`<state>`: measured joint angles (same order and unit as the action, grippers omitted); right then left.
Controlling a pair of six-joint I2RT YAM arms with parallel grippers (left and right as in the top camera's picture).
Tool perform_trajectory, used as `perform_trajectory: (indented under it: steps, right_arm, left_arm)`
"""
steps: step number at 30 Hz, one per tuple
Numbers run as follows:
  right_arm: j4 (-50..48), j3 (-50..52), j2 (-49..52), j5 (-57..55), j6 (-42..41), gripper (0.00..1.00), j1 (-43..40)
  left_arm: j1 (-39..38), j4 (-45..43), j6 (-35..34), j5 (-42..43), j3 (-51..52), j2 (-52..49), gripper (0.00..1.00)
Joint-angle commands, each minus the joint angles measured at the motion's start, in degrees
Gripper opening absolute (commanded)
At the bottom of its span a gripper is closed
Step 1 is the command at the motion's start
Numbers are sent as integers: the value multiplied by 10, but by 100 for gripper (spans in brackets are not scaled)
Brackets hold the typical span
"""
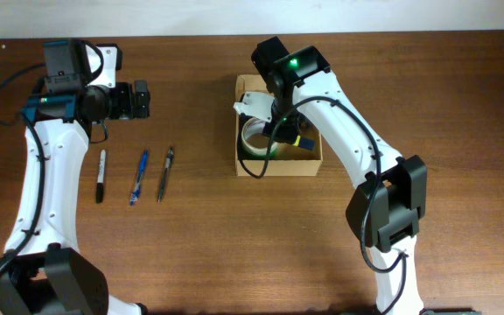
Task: Pack container
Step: 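Carry the yellow highlighter into the box and release it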
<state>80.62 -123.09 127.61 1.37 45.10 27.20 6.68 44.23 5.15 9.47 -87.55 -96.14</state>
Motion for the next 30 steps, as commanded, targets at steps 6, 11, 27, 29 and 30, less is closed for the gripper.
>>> perform_trajectory:
  steps: [6, 11, 27, 29, 30]
  right_arm:
    - [-2, 1, 11, 26, 31, 4, -1]
    - [14, 1, 14, 49, 55, 4, 8]
    - [28, 1, 40, 57, 57, 4, 28]
    - [28, 1, 40, 58, 57, 4, 28]
    - [30, 1, 40, 58, 57, 4, 28]
  left_arm:
    - [1, 0, 10, 6, -7, -5, 99]
    - [1, 0, 10, 6, -7, -5, 99]
    - [1, 0, 10, 6, -7, -5, 99]
    - [1, 0, 10, 6, -7, -5, 99]
    - [1, 0, 10, 6, -7, -5, 99]
